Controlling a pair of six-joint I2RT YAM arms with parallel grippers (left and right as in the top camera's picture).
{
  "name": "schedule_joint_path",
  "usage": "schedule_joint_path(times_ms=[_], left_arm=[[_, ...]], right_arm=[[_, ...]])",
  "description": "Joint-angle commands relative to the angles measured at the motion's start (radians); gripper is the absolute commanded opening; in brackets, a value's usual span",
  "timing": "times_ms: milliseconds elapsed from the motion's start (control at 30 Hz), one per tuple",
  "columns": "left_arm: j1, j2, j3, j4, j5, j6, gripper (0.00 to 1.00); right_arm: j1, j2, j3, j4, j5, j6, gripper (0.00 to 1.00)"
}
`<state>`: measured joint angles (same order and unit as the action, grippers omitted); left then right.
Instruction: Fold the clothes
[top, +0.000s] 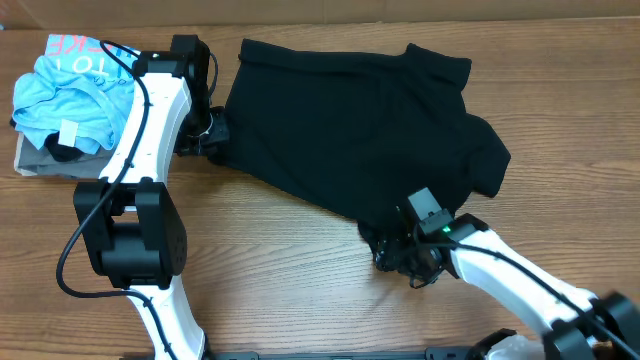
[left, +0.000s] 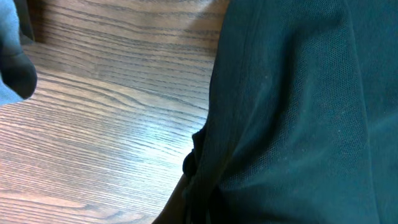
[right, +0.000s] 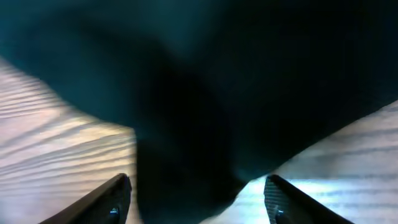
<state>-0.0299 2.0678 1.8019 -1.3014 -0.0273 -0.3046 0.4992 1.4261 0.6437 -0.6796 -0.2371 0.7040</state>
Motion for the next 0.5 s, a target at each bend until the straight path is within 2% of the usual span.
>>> schedule_joint_path(times_ms=[0,100,267,367,467], left_arm=[[0.009,-0.003,0.023,-0.004,-0.013,0.031,0.04],[0.010,-0.003,0.023,-0.011,-0.014,0.040,0.04],[0.010,-0.003,0.024,-0.019,-0.016,0.040,0.04],[0.011,-0.003,0.029,-0.034,-0.046,0.040,0.04],[0.017,-0.003,0.058,-0.076,-0.082,0.041,0.04]], right_arm=[[0.005,0.048,-0.011,0.005,0.000,0.016,0.60],[0.003,0.047,-0.011,-0.013,0.037,0.066,0.44],[-0.009,0.033,-0.010,-0.029,0.073,0.093,0.27],[-0.021,0.027,-0.007,-0.050,0.080,0.093,0.06],[-0.050,-0.002,0.004,-0.100,0.080,0.093,0.04]])
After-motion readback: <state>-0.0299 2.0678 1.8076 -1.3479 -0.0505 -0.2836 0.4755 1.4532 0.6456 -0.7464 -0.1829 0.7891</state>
